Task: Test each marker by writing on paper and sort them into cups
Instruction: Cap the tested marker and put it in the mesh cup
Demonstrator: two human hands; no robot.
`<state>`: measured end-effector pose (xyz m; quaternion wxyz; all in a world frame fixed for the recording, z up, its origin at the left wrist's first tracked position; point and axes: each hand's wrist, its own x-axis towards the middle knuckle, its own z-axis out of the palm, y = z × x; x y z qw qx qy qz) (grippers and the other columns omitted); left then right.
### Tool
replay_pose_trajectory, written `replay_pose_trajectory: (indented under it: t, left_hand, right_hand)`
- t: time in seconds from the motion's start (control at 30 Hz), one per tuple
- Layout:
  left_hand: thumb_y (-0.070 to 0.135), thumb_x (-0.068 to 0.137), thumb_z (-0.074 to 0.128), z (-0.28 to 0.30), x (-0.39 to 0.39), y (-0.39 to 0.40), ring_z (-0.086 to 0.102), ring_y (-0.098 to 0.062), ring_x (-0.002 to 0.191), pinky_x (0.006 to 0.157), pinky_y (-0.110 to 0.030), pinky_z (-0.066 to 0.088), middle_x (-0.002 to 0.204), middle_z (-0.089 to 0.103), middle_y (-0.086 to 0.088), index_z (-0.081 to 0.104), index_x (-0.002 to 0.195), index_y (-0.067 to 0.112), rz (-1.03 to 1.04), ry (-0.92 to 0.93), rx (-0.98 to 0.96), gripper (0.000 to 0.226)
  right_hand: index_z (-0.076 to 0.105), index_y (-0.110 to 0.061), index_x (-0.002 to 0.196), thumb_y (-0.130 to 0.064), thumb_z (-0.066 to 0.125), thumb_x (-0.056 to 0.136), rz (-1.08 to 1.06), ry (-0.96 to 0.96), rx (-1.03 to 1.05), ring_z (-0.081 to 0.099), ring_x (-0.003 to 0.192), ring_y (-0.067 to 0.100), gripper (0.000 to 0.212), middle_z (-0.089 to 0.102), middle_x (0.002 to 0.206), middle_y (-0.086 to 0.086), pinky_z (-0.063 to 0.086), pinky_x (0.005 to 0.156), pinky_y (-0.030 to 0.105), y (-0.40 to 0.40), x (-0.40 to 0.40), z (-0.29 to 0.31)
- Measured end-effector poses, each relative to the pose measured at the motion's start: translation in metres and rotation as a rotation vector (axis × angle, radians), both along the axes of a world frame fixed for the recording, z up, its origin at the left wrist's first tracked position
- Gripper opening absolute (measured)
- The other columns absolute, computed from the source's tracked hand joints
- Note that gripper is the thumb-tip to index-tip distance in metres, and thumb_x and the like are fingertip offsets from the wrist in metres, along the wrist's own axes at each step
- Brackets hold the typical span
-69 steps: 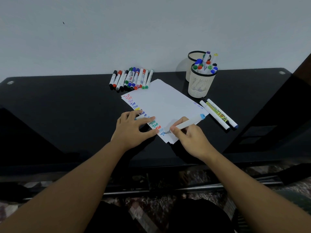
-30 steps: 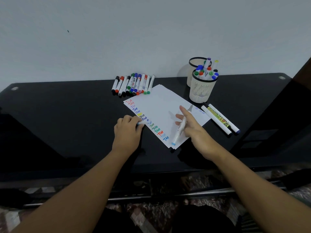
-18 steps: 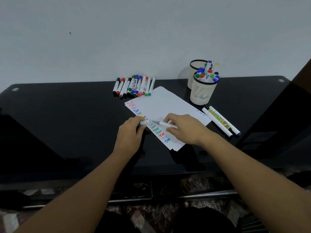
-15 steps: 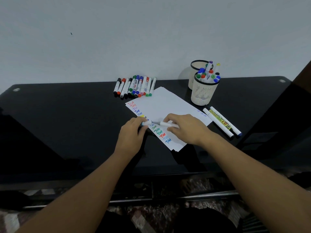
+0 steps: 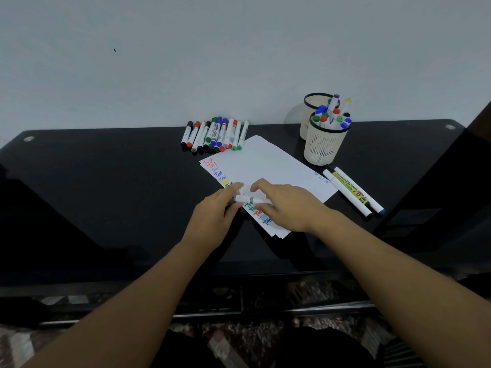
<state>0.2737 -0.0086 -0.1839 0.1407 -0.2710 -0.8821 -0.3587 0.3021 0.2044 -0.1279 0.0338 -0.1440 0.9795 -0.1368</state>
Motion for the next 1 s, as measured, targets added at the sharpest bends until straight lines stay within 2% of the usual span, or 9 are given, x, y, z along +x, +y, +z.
replay_pose_trajectory:
  t: [0.1,0.23,0.3,0.37,0.43,0.53,0.77,0.87,1.0]
  left_hand:
    - [0.027,0.100,0.065,0.004,0.003,0.000,0.067,-0.010,0.107,0.094,-0.031,0.054,0.123,0.071,0.005,0.038,0.150,0.030,0.038,-0.099,0.047,0.057]
    - [0.028,0.100,0.064,0.006,0.004,-0.001,0.066,-0.008,0.115,0.100,-0.033,0.052,0.130,0.069,0.010,0.016,0.158,0.038,0.039,-0.148,0.075,0.076]
    - [0.028,0.101,0.062,0.005,0.003,-0.001,0.064,-0.009,0.116,0.101,-0.033,0.051,0.132,0.067,0.014,0.006,0.158,0.046,0.037,-0.146,0.063,0.082]
    - [0.029,0.102,0.061,0.003,0.002,0.000,0.061,-0.011,0.121,0.101,-0.031,0.048,0.133,0.065,0.017,0.005,0.158,0.047,0.054,-0.131,0.044,0.082]
    - [0.028,0.103,0.058,0.001,0.001,0.000,0.056,-0.012,0.125,0.101,-0.028,0.044,0.135,0.064,0.018,0.007,0.159,0.044,0.052,-0.117,0.007,0.078]
    - [0.029,0.104,0.057,-0.001,-0.002,0.001,0.052,-0.013,0.128,0.102,-0.026,0.041,0.139,0.062,0.012,0.012,0.161,0.038,0.068,-0.129,-0.027,0.073]
    - [0.039,0.103,0.054,-0.009,-0.014,-0.001,0.056,-0.021,0.121,0.100,-0.041,0.048,0.127,0.065,0.000,0.047,0.146,0.024,0.111,-0.125,-0.130,0.046]
    - [0.038,0.102,0.057,-0.009,-0.015,0.001,0.054,-0.019,0.123,0.104,-0.040,0.045,0.128,0.066,0.002,0.062,0.134,0.019,0.112,-0.078,-0.160,0.037]
    - [0.034,0.099,0.063,-0.010,-0.015,0.001,0.057,-0.017,0.116,0.099,-0.042,0.048,0.121,0.070,0.007,0.072,0.118,0.020,0.101,-0.021,-0.161,0.025]
  right_hand:
    - [0.032,-0.036,0.139,-0.037,0.045,0.108,0.054,-0.008,0.016,0.059,0.091,0.028,0.034,0.068,0.110,0.003,0.051,0.080,0.045,-0.003,0.000,0.001]
    - [0.031,-0.039,0.146,-0.033,0.042,0.107,0.075,0.001,-0.015,0.055,0.082,0.021,0.040,0.058,0.097,-0.008,0.047,0.072,0.040,-0.001,0.002,0.001]
    - [0.034,-0.037,0.149,-0.031,0.041,0.107,0.062,0.024,-0.045,0.051,0.082,0.015,0.043,0.060,0.102,-0.008,0.041,0.070,0.037,0.001,0.002,0.000]
    - [0.038,-0.035,0.148,-0.030,0.043,0.107,0.040,0.041,-0.114,0.052,0.088,0.013,0.042,0.064,0.120,-0.005,0.041,0.074,0.036,0.003,0.001,-0.001]
    - [0.039,-0.034,0.147,-0.030,0.043,0.108,0.020,0.037,-0.177,0.057,0.105,0.016,0.040,0.061,0.136,-0.003,0.048,0.086,0.040,0.004,0.000,-0.002]
    - [0.041,-0.031,0.145,-0.032,0.045,0.108,-0.025,0.061,-0.238,0.058,0.120,0.020,0.037,0.058,0.140,0.001,0.049,0.097,0.047,0.005,0.000,-0.002]
    - [0.052,-0.021,0.133,-0.026,0.048,0.107,-0.133,0.140,-0.331,0.059,0.097,0.014,0.027,0.059,0.126,-0.004,0.047,0.083,0.035,0.005,-0.002,-0.005]
    - [0.051,-0.020,0.125,-0.024,0.051,0.102,-0.175,0.140,-0.346,0.060,0.099,0.020,0.023,0.063,0.120,-0.004,0.050,0.085,0.041,0.002,0.001,-0.005]
    - [0.040,-0.020,0.123,-0.023,0.050,0.101,-0.174,0.130,-0.345,0.063,0.090,0.025,0.024,0.061,0.114,-0.001,0.053,0.080,0.046,0.001,0.002,-0.007]
